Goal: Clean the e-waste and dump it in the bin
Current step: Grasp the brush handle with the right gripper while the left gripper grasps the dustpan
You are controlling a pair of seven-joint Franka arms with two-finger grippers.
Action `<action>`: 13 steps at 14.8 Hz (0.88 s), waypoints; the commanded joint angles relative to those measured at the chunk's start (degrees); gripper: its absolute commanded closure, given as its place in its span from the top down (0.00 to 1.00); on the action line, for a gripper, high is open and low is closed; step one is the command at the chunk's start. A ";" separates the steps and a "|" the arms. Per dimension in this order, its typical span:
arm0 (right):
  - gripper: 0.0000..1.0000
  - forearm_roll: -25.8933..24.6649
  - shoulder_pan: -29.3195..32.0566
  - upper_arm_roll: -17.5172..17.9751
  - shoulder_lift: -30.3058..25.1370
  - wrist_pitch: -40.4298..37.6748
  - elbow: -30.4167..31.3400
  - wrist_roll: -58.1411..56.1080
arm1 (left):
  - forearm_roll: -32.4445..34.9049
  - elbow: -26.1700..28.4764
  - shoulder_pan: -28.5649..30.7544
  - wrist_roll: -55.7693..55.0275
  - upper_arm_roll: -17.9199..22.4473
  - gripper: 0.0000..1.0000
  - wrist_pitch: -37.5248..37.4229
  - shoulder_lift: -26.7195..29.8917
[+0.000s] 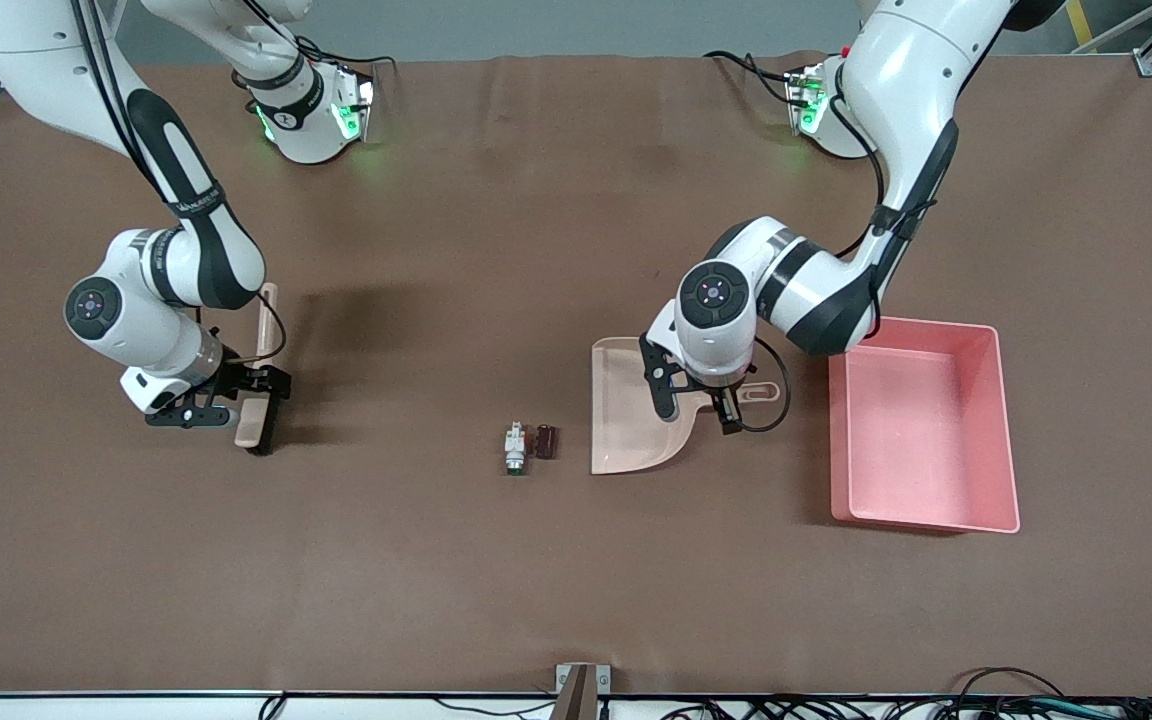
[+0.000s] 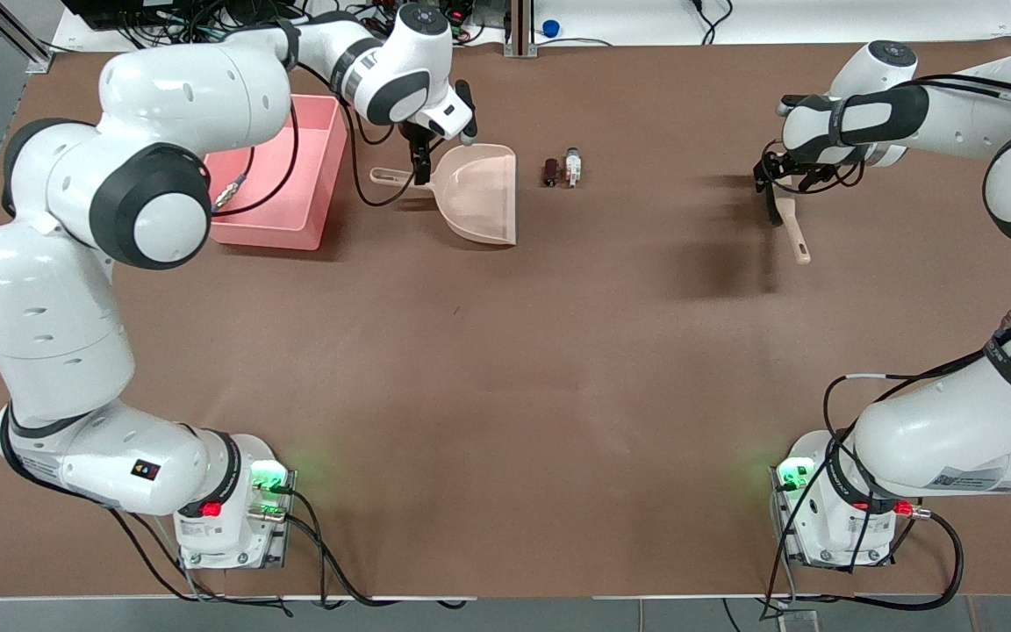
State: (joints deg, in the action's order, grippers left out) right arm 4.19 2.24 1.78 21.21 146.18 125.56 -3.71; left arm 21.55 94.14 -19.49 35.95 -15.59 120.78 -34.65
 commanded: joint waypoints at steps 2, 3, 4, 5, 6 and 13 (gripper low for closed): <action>0.57 -0.93 0.13 -0.03 -0.03 0.42 0.38 0.10 | 2.27 1.83 -0.03 1.31 -0.14 0.89 1.12 -0.68; 0.44 -1.11 0.39 0.06 -0.03 0.33 0.38 0.10 | 2.27 2.19 -0.03 1.49 -0.14 0.89 1.12 -0.59; 0.30 -1.11 0.31 -0.03 -0.03 0.24 0.30 0.10 | 2.27 2.37 -0.03 1.58 -0.14 0.88 1.12 -0.59; 0.20 -1.11 0.31 0.06 -0.03 0.16 0.21 0.10 | 2.27 2.37 -0.11 1.49 -0.14 0.88 1.12 -0.68; 0.07 -1.11 0.31 0.06 -0.03 -0.63 -0.23 0.10 | 2.27 2.72 -0.11 1.58 -0.14 0.87 1.12 -0.68; 0.02 -0.85 -3.02 0.41 -0.20 -12.77 -8.14 8.34 | 2.36 2.19 -0.55 1.67 -0.14 0.67 3.05 -1.91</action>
State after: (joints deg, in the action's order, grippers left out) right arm 3.56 1.29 1.91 21.44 134.89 118.37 -0.58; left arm 22.84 96.28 -19.81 37.11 -15.63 122.36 -36.32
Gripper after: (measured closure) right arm 0.573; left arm 0.269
